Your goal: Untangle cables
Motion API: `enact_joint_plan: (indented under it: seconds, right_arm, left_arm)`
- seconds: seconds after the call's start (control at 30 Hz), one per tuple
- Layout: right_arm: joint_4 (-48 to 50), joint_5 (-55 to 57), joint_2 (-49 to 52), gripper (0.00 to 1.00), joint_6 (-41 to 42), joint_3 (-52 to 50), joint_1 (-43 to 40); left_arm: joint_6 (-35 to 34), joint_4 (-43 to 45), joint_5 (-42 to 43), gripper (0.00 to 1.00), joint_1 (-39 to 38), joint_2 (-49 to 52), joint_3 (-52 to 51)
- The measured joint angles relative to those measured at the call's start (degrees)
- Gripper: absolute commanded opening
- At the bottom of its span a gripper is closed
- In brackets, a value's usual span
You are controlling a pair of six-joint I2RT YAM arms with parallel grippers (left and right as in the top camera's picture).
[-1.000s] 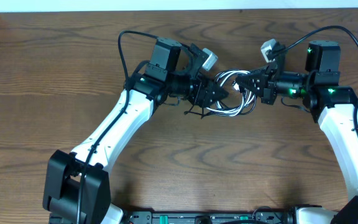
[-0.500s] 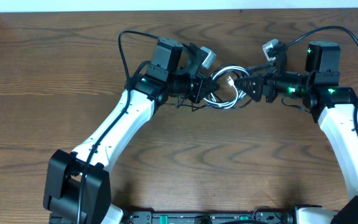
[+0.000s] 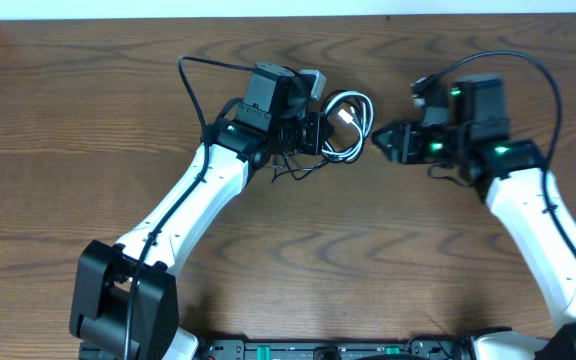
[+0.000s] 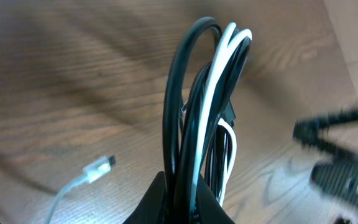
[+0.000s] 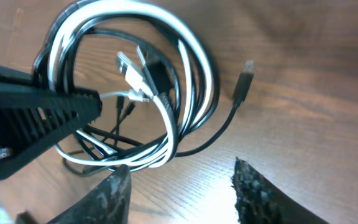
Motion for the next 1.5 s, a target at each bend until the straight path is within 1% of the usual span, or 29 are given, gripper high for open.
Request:
enact_joint_plan:
  seconds: [0.07,0.1,0.17,0.3,0.47,0.57,0.67,0.9,0.97,1.07,1.13,1.27,1.5]
  right_arm:
    - [0.22,3.32,0.0,0.39,2.6,0.0,2.69]
    - [0.55,5.11,0.11,0.35,4.42,0.0,4.11]
    - [1.49,7.93,0.68,0.32,7.21,0.0,5.9]
    - [5.99,11.67,3.98,0.31,10.38,0.0,7.69]
    - [14.4,13.16,9.35,0.3,10.6,0.0,9.7]
    - [16.17,13.09,10.29,0.3,10.56,-0.02,10.62]
    - [16.15,13.09,10.67,0.29,9.94,-0.02,11.32]
    - [16.06,14.47,11.89,0.21,7.69,-0.02,11.78]
    - [15.96,15.5,11.89,0.16,6.88,-0.02,11.78]
    - [14.99,16.61,11.89,0.06,6.16,-0.02,11.8]
    - [14.29,16.96,11.89,0.02,5.7,-0.02,11.85]
    - [10.27,17.4,11.89,0.01,5.79,0.0,11.8]
    - [2.05,17.05,11.13,0.01,8.46,0.31,9.79]
  left_arm:
    - [-1.75,-0.42,-0.81,0.07,0.0,0.0,0.0]
    - [-2.54,-0.7,-1.05,0.08,0.0,0.0,0.0]
    - [-3.89,-1.22,-1.53,0.07,0.0,0.0,0.0]
    - [-5.46,-2.67,-2.05,0.08,0.0,0.0,0.0]
    - [-6.14,-3.82,-2.12,0.07,0.0,0.0,0.0]
    - [-6.16,-3.89,-2.12,0.07,0.0,0.0,0.0]
    - [-6.16,-3.91,-2.12,0.07,0.0,0.0,0.0]
    - [-6.16,-3.91,-2.14,0.07,0.0,0.0,0.0]
    - [-6.16,-3.93,-2.14,0.07,0.0,0.0,0.0]
    - [-6.14,-3.93,-2.14,0.07,-0.02,0.0,0.0]
    - [-6.16,-3.93,-2.14,0.07,-0.02,0.0,0.0]
    - [-6.14,-3.96,-2.16,0.07,-0.02,0.0,0.0]
    - [-6.14,-5.01,-3.58,0.07,-0.72,0.68,0.0]
